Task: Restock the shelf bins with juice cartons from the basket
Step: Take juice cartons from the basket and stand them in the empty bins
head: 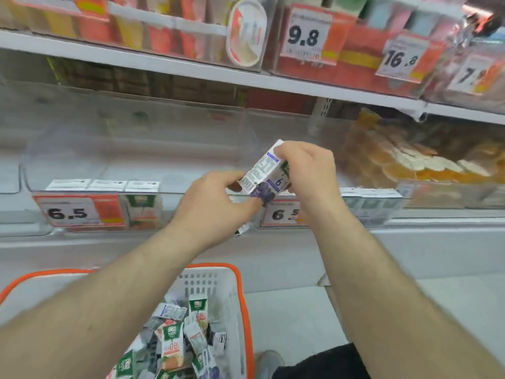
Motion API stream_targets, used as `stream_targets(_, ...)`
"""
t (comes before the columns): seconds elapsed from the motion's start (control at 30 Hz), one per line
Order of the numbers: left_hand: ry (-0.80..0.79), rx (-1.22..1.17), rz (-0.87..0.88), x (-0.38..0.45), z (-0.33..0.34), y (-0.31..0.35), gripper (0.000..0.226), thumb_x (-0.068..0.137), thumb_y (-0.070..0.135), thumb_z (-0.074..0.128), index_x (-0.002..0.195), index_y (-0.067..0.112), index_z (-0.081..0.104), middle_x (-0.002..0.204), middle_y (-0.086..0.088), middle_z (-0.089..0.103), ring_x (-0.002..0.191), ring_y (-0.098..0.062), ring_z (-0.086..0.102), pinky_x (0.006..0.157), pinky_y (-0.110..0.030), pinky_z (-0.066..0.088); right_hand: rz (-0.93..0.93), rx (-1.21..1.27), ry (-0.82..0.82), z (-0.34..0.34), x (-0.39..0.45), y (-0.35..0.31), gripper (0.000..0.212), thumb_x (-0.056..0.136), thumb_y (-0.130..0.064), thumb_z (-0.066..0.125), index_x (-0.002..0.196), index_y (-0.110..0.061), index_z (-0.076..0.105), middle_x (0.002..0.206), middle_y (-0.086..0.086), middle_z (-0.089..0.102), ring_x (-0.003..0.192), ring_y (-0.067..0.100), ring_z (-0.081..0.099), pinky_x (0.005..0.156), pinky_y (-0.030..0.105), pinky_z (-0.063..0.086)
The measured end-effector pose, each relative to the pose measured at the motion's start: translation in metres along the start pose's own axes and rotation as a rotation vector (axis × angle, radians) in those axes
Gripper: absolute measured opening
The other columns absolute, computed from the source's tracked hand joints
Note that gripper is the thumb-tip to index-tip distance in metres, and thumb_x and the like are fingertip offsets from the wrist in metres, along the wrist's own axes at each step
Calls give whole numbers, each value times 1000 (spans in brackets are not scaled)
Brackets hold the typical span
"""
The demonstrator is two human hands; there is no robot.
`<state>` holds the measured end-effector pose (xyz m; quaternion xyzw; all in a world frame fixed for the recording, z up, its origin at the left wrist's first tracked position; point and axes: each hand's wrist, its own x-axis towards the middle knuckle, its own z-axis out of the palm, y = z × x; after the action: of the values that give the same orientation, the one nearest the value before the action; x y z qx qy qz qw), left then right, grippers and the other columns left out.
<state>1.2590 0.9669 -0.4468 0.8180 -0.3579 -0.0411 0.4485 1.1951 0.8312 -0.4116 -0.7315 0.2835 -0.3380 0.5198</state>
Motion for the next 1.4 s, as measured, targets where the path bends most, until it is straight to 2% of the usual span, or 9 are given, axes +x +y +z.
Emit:
stream_targets(0.1,35,126,12,7,29,7,52,80,34,67,130,37,58,133,6,51,122,-13,48,92,-21,34,-10,38,169,-35,20,12,20,75,-27,60,58,-17,64,61,-4,56,60,14,49,58,32,41)
stream_targets(0.23,20,238,-21,7,58,7,62,80,24,64,138,42,49,154,6,26,119,-30,54,96,-38,45,-122,-55,336,-68,43,31,16,80,-26,54,68,-16,59,63,-11,51,62,9,42,62,29,36)
stream_targets(0.4,7,254,-99,7,81,13,63,82,24,61,139,46,45,160,10,8,112,-33,57,86,-36,47,-91,-248,437,-88,63,65,45,91,-33,63,136,-28,58,127,-9,58,107,1,56,89,12,37)
stream_targets(0.53,15,221,-135,8,85,10,59,83,22,60,136,46,49,160,13,6,113,-32,56,87,-34,45,-94,-540,342,-94,71,90,49,94,-34,62,142,-28,52,139,0,52,126,13,49,98,20,31)
stream_targets(0.7,21,212,-123,7,86,9,58,83,21,60,136,43,51,161,11,6,117,-30,55,90,-34,45,-3,-740,176,-95,78,97,41,95,-38,58,134,-29,60,132,-4,63,118,21,58,101,30,43)
stream_targets(0.97,-8,142,-82,7,81,7,62,83,20,62,140,39,47,160,9,11,124,-25,50,93,-27,40,122,-977,-26,-93,79,82,46,92,-25,41,130,-40,61,132,-6,64,128,22,50,115,41,23)
stream_targets(1.13,97,-7,-31,3,70,7,61,83,18,65,138,34,45,134,13,38,103,-11,52,83,-20,35,194,-1091,-70,-90,75,81,51,92,-26,31,131,-50,55,141,-2,54,142,27,26,111,53,12)
stream_targets(1.23,137,-252,-98,1,62,12,24,86,16,63,106,30,61,99,16,56,90,-6,54,74,-22,43,145,-1123,-48,-91,71,86,42,98,-37,30,126,-46,59,148,-5,48,146,27,18,113,55,8)
stream_targets(1.4,89,-748,-478,-4,42,30,16,93,31,53,83,24,63,46,13,56,39,-15,53,44,-30,47,-227,-645,52,-76,36,54,29,91,-17,56,115,-23,72,117,-5,70,114,16,58,104,37,41)
